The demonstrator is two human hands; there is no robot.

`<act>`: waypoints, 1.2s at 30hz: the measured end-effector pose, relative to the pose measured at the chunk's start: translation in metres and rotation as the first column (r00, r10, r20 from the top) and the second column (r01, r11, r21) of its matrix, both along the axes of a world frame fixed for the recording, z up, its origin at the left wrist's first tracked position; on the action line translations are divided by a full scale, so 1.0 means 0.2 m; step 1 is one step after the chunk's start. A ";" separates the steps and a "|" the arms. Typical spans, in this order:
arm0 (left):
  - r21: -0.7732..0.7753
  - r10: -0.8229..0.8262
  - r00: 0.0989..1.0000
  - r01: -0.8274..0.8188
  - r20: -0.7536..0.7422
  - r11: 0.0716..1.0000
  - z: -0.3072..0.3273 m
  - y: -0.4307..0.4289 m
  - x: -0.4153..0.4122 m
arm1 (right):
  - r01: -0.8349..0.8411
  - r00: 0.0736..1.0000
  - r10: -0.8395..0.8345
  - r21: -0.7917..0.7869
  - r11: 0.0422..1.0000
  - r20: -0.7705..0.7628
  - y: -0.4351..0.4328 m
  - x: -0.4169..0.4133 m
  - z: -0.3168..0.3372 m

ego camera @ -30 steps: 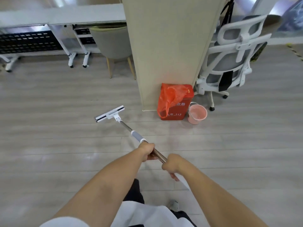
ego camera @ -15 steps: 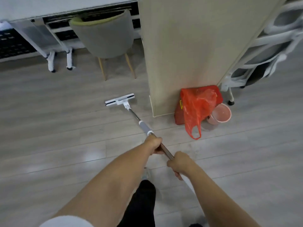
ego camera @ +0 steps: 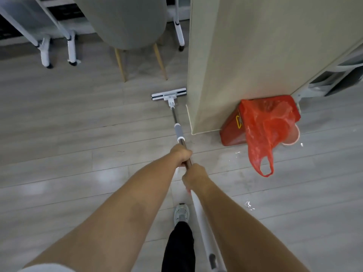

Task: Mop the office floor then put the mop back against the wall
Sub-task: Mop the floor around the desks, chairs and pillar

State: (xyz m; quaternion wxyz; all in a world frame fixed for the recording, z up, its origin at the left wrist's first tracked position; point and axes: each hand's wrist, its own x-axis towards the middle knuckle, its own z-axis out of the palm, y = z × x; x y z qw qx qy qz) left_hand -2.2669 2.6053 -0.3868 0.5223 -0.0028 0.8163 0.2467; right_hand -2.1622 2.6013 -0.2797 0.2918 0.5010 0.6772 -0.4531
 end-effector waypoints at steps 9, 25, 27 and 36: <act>-0.023 0.062 0.998 -0.061 0.002 0.998 -0.14 -0.31 0.35 | -0.086 0.990 0.093 -0.070 0.994 0.107 -0.30 0.31 -0.17; 0.047 0.000 0.996 -0.004 0.088 0.999 -0.12 -1.03 1.33 | 0.152 0.986 -0.134 -0.210 0.966 0.097 -0.98 1.37 -0.18; 0.085 0.043 0.989 -0.055 0.140 0.995 -0.09 -1.17 1.53 | 0.223 0.975 -0.213 -0.235 0.946 0.070 -1.10 1.62 -0.11; 0.033 0.121 0.973 -0.130 0.197 0.991 0.23 -1.59 2.38 | 0.175 0.981 -0.190 -0.243 0.954 -0.038 -1.55 2.63 0.20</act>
